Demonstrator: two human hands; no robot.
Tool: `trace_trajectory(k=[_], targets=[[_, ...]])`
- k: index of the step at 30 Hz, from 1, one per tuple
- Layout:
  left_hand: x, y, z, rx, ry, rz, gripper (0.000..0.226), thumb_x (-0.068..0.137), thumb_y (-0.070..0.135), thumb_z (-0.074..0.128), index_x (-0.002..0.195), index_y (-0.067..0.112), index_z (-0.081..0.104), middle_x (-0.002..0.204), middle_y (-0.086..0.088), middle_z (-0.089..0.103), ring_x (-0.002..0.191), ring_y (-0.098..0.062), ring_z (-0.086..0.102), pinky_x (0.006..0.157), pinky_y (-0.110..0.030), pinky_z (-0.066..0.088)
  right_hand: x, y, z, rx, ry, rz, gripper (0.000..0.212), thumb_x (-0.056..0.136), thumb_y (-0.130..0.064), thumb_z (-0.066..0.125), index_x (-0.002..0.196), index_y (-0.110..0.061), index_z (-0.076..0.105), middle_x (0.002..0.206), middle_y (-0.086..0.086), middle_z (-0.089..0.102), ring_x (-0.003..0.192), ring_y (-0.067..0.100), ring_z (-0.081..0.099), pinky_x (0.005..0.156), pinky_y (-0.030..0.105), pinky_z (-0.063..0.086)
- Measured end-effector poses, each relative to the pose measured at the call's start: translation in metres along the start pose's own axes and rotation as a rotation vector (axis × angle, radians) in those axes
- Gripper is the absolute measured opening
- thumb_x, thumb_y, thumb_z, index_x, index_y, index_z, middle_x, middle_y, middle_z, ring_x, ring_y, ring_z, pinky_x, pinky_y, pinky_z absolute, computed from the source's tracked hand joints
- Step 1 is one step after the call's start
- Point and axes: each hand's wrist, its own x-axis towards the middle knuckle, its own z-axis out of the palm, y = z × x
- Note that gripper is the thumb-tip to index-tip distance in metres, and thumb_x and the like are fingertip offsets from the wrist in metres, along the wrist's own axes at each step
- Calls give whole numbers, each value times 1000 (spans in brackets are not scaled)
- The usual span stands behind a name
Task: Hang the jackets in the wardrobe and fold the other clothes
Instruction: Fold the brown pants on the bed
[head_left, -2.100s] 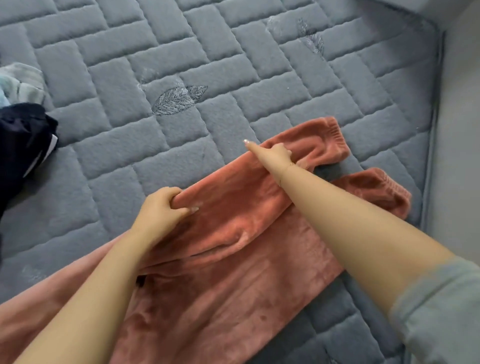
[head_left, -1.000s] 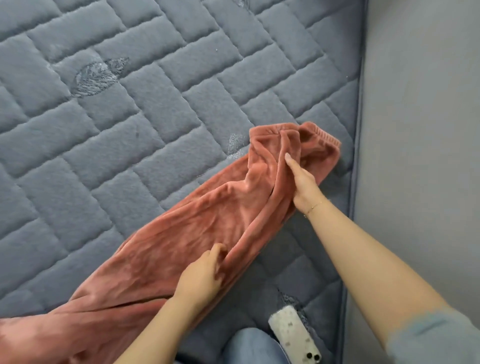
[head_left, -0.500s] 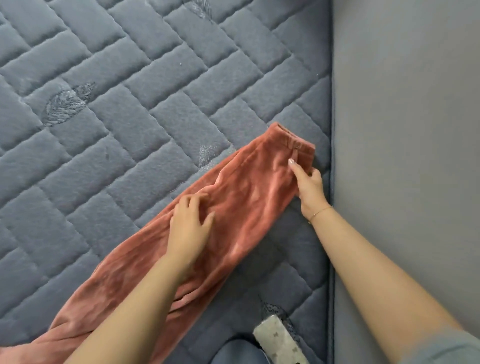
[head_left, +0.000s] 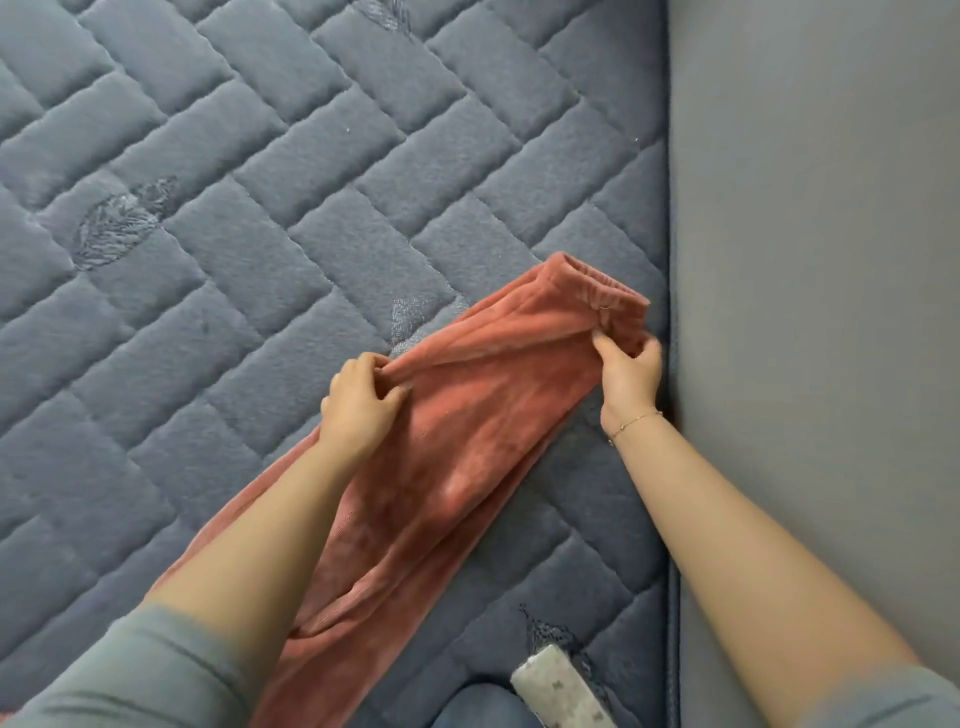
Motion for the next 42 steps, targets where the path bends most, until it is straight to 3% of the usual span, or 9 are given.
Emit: trace_trajectory(k=[6, 15, 22, 25, 28, 31, 33, 38, 42], targets=[[-46, -18, -24, -62, 107, -20, 47, 84, 29, 72, 127, 20, 55, 127, -2, 50, 122, -24, 45, 101, -43, 34, -82, 19, -11, -10, 18, 210, 55, 87, -9, 70, 133, -11, 42, 125, 10, 58, 106, 17, 59, 100, 38, 48], [-144, -142, -63, -434, 76, -147, 21, 84, 2, 69, 95, 19, 65, 96, 8, 65, 91, -8, 63, 88, -27, 49, -272, 119, 4, -120, -217, 475, 26, 89, -6, 66, 114, -11, 58, 93, 4, 64, 82, 13, 62, 66, 25, 50], [-221, -264, -106, -459, 286, -421, 11, 84, 10, 71, 86, 15, 61, 86, 3, 64, 92, -24, 63, 78, -29, 43, -399, 171, 28, -322, -419, 631, 14, 90, -19, 68, 98, -9, 63, 92, 8, 64, 75, 15, 63, 58, 24, 53], [-245, -319, -115, -643, 495, -795, 33, 83, 25, 74, 102, 4, 58, 92, -3, 61, 101, -30, 60, 83, -30, 41, -439, 184, 43, -384, -449, 795, 31, 85, -38, 72, 99, -13, 59, 98, 8, 63, 81, 19, 65, 63, 34, 58], [-252, -357, -113, -961, 461, -1167, 71, 78, 47, 75, 132, 6, 51, 126, -18, 57, 106, -30, 60, 89, -40, 51, -460, 196, 62, -389, -436, 868, 43, 80, -52, 71, 99, -17, 56, 107, 12, 62, 95, 25, 66, 65, 38, 59], [-247, -369, -112, -1166, 402, -1273, 106, 66, 71, 71, 142, 7, 33, 143, -13, 38, 126, -28, 46, 101, -45, 46, -461, 205, 79, -390, -399, 847, 52, 84, -52, 67, 117, -14, 53, 113, 15, 63, 99, 29, 65, 70, 40, 55], [-238, -371, -110, -1058, 315, -1281, 115, 67, 75, 66, 146, 2, 25, 148, -18, 30, 137, -38, 34, 111, -52, 34, -458, 210, 85, -423, -389, 796, 48, 91, -39, 63, 125, -7, 52, 115, 18, 64, 98, 31, 65, 74, 41, 54], [-239, -371, -111, -766, 330, -1396, 87, 76, 39, 75, 143, 2, 33, 147, -21, 35, 132, -41, 41, 112, -43, 30, -456, 212, 70, -393, -437, 663, 24, 95, -7, 55, 115, 7, 54, 100, 17, 61, 83, 28, 64, 64, 34, 53], [-283, -363, -116, -1246, 601, -1188, 40, 86, 4, 57, 125, -3, 56, 109, -15, 63, 96, -29, 59, 79, -28, 51, -457, 208, 38, -288, -509, 740, 7, 94, 5, 50, 93, -1, 52, 86, 14, 58, 80, 29, 65, 66, 35, 54]])
